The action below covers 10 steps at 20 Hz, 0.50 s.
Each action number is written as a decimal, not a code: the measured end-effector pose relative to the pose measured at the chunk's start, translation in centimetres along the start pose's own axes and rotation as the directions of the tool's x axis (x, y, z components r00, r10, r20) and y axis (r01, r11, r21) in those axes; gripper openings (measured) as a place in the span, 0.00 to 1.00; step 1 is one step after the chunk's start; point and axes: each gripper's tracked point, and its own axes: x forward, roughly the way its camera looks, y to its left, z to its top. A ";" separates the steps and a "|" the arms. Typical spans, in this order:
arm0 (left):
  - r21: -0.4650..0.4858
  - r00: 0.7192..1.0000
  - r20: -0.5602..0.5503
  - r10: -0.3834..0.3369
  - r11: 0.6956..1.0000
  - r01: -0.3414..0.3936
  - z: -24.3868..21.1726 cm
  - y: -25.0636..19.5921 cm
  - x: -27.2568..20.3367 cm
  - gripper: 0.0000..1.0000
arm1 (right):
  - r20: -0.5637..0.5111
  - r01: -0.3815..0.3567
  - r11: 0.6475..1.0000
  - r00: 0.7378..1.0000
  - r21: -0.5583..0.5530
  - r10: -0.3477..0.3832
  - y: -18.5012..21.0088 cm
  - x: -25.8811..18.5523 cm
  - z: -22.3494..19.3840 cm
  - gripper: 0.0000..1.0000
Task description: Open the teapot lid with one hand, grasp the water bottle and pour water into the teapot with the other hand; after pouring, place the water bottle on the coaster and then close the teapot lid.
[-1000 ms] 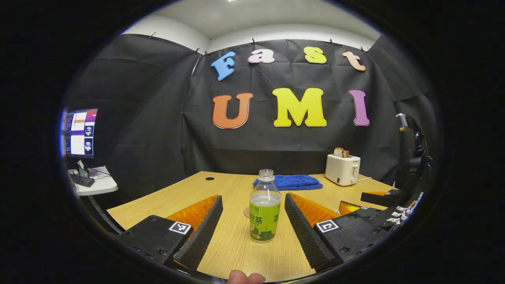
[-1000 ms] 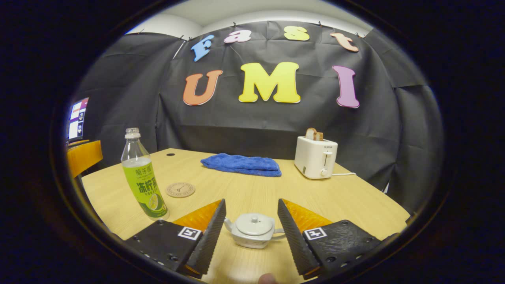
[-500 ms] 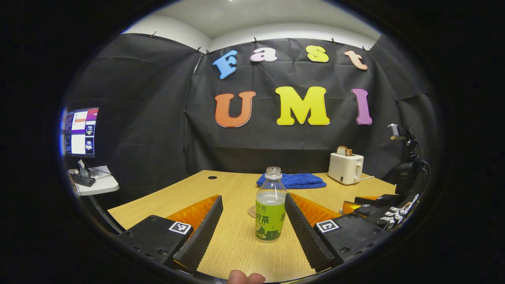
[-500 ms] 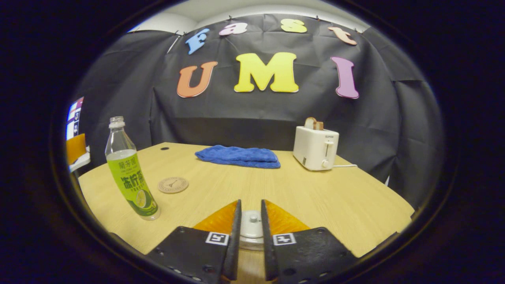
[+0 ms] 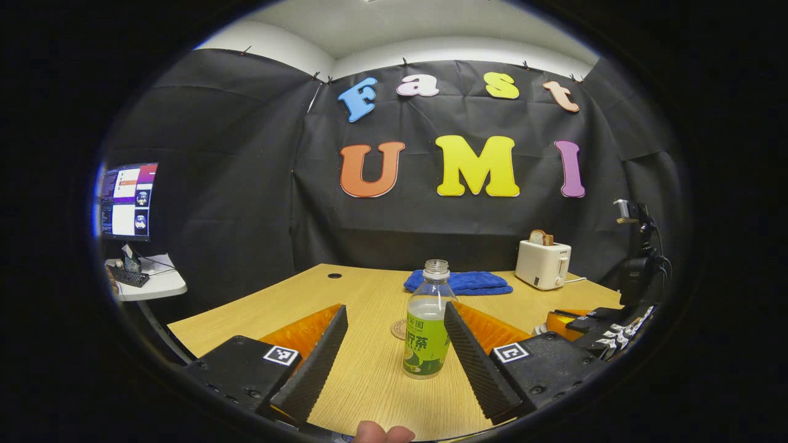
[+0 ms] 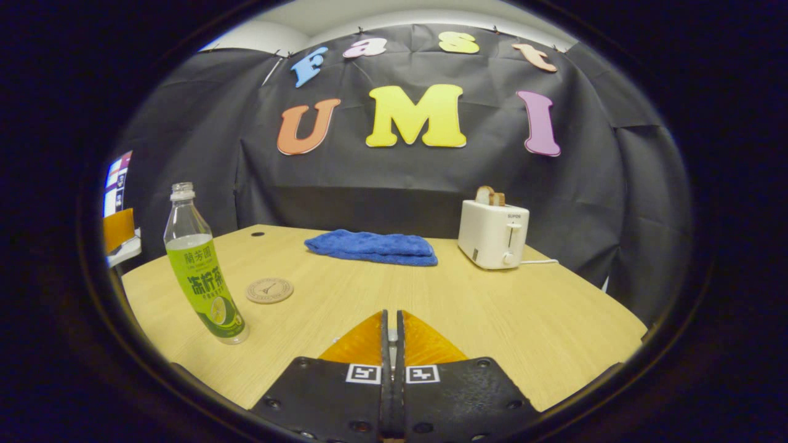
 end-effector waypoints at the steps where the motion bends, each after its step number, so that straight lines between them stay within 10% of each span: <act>1: -0.002 1.000 0.001 0.002 1.000 -0.002 0.0 0.2 0.0 0.99 | 0.013 -0.008 1.000 1.000 -0.001 0.008 0.1 -0.1 0.5 0.00; 10: 0.007 1.000 -0.002 -0.028 1.000 0.028 1.0 0.3 1.0 0.99 | 0.070 -0.043 0.999 0.997 -0.008 0.043 -1.3 -1.7 3.9 0.00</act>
